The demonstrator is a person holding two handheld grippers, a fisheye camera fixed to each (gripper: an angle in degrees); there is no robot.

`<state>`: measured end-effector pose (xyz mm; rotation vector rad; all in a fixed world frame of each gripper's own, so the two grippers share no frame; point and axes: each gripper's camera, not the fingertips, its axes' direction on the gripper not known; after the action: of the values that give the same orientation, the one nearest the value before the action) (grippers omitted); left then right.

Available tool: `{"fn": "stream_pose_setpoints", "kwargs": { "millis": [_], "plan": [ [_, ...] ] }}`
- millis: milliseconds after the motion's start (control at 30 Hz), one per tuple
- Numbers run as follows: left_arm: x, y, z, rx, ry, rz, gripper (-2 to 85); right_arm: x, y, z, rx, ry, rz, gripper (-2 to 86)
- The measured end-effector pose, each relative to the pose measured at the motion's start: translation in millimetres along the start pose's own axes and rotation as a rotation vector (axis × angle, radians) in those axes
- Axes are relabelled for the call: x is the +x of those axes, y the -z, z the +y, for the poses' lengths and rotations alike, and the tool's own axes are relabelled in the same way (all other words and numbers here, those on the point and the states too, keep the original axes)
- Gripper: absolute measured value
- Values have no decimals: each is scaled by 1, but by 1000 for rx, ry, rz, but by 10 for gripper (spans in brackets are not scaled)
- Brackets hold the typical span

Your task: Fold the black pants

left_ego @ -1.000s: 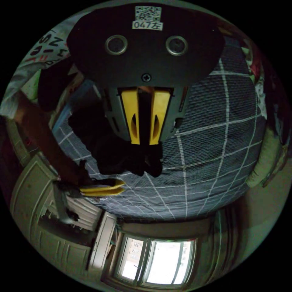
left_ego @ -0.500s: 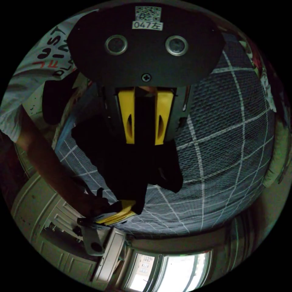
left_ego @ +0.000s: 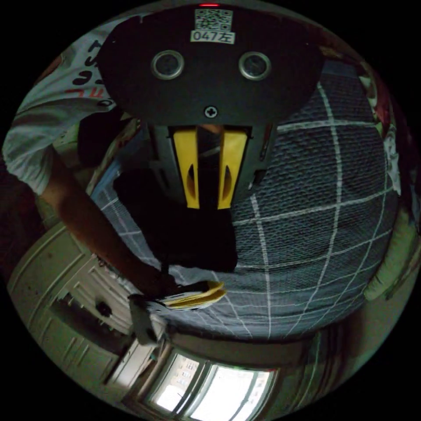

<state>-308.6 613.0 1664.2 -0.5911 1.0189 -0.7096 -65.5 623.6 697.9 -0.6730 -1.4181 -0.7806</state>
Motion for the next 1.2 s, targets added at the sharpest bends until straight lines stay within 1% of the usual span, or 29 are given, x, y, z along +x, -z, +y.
{"fn": "stream_pose_setpoints", "kwargs": {
  "millis": [67,100,133,167,233,333,367,400,433,467,500,533,567,600,667,700,733,767,833,900,933,967,1000,1067,1100,1133,1167,1200],
  "plan": [
    [-4,13,3,42,20,33,127,-25,57,7,216,22,202,41],
    [-6,18,5,38,34,30,156,-34,70,11,259,28,268,39],
    [-6,19,5,28,36,29,171,-52,91,21,312,46,393,36],
    [-6,18,5,-5,57,11,189,-71,104,32,328,55,501,32],
    [-6,12,6,-61,83,-6,205,-95,110,49,289,54,564,29],
    [-3,-5,8,-140,115,43,200,-126,94,76,114,-12,480,28],
    [-1,-11,9,-166,129,79,187,-141,83,86,40,-30,430,23],
    [1,-17,11,-186,143,112,163,-150,77,90,8,-28,412,18],
    [1,-19,12,-193,151,128,150,-168,64,100,-34,-20,409,11],
    [3,-24,14,-211,170,142,135,-183,51,108,-85,-31,451,4],
    [6,-28,16,-222,169,114,125,-189,43,112,-127,-40,478,3],
    [9,-28,17,-222,163,101,122,-198,26,121,-220,-44,509,0],
    [13,-27,18,-221,159,89,118,-205,13,130,-295,-40,501,-2],
    [17,-24,20,-223,157,91,115,-207,9,134,-317,-46,497,-3],
    [25,-16,22,-228,149,88,112,-223,20,144,-279,-66,589,-2],
    [33,-7,22,-210,133,58,107,-227,28,146,-256,-74,621,-1],
    [38,0,22,-191,117,35,104,-235,47,152,-186,-103,679,1],
    [51,13,22,-141,70,-12,84,-240,64,161,-107,-147,702,3],
    [75,31,23,-49,-2,-113,69,-242,80,178,-58,-226,689,8],
    [113,42,23,66,-155,-257,78,-237,75,195,-149,-276,650,12],
    [123,43,23,92,-191,-298,78,-233,65,207,-235,-300,587,11],
    [141,43,22,144,-264,-363,76,-233,59,216,-259,-329,536,9],
    [156,41,17,188,-335,-401,57,-234,60,219,-233,-346,543,8],
    [176,31,0,194,-451,-437,22,-239,75,221,-239,-364,573,1],
    [182,20,-15,159,-475,-471,6,-240,81,220,-233,-366,595,-1],
    [183,13,-24,129,-488,-488,3,-243,97,217,-157,-345,661,-3],
    [183,-4,-42,51,-497,-508,-2,-242,114,213,-60,-321,717,-4],
    [180,-21,-58,-21,-487,-491,-5,-239,121,211,-22,-308,733,-4]
  ]
}}
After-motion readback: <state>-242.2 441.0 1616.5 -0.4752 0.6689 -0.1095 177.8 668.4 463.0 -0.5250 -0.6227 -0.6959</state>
